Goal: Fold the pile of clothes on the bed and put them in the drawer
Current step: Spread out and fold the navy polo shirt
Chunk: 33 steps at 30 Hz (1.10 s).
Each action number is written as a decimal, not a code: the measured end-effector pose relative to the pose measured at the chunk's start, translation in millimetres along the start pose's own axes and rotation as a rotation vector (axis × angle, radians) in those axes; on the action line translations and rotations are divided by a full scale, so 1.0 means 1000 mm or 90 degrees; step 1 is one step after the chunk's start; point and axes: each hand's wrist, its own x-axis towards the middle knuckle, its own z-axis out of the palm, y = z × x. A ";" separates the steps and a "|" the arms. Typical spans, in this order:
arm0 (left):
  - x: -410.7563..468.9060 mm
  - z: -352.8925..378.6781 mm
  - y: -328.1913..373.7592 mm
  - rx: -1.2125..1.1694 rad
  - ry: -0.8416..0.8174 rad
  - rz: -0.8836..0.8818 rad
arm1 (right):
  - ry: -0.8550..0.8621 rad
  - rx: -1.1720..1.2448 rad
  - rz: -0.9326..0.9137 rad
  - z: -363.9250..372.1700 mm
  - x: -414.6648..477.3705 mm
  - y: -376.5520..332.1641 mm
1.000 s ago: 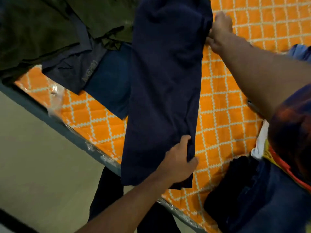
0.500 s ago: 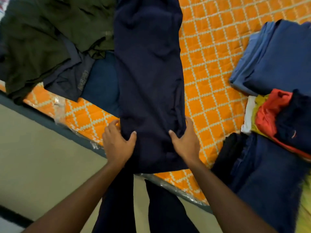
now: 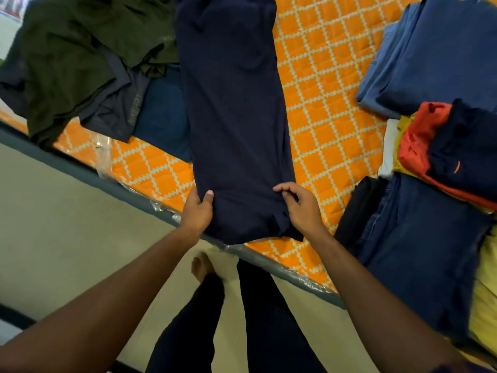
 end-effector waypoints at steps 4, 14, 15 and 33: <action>-0.024 0.006 -0.027 -0.002 0.017 0.019 | -0.042 0.040 0.068 0.009 -0.026 0.013; -0.100 -0.049 -0.127 -0.028 -0.157 -0.061 | -0.086 -0.023 0.228 0.044 -0.153 0.029; -0.111 -0.057 -0.137 -0.046 -0.184 -0.092 | -0.115 -0.018 0.254 0.048 -0.171 0.030; -0.028 -0.050 0.139 -0.523 -0.155 -0.043 | 0.147 0.883 0.260 -0.022 -0.017 -0.129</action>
